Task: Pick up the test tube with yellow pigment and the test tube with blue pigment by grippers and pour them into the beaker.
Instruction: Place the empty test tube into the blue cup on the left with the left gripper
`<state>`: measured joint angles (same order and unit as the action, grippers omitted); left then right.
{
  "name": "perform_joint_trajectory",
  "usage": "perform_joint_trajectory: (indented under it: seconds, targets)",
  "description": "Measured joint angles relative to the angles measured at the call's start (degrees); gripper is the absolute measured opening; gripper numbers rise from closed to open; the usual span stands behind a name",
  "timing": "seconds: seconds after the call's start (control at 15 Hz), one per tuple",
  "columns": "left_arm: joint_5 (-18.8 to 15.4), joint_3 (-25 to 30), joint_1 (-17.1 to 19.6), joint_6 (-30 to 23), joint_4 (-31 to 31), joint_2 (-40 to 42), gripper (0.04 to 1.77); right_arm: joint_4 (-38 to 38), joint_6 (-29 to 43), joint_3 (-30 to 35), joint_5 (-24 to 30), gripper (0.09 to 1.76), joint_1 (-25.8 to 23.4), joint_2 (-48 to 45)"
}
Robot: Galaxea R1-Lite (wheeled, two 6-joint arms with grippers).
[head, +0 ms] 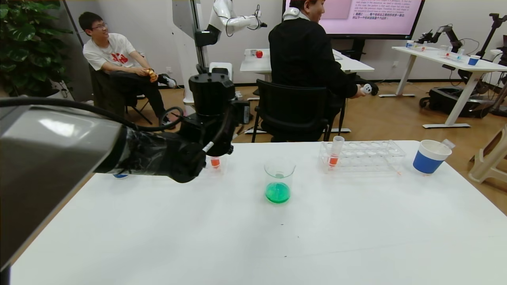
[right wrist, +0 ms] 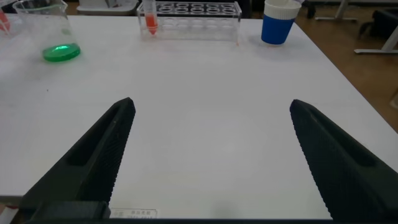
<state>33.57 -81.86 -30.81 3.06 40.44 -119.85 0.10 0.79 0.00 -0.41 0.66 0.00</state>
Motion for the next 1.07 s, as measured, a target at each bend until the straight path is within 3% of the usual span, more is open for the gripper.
perform_joint_trajectory:
  seconds: [0.33, 0.6, 0.8, 1.07]
  targets:
    - [-5.16, 4.39, 18.47, -0.43, -0.06, 4.24, 0.50, 0.00, -0.02, 0.00, -0.02, 1.74, 0.02, 0.00]
    - [-9.79, 7.50, 30.26, -3.04, -0.15, 5.16, 0.50, 0.00, -0.02, 0.00, 0.00, 1.74, 0.02, 0.00]
    - [-10.31, 9.37, 36.51, -3.27, 0.85, 4.57, 0.50, 0.00, 0.00, 0.00, 0.01, 1.74, 0.02, 0.00]
    - [-10.37, 12.11, 38.66, -4.79, 2.80, 2.82, 0.50, 0.00, 0.00, 0.00, 0.01, 1.74, 0.02, 0.00]
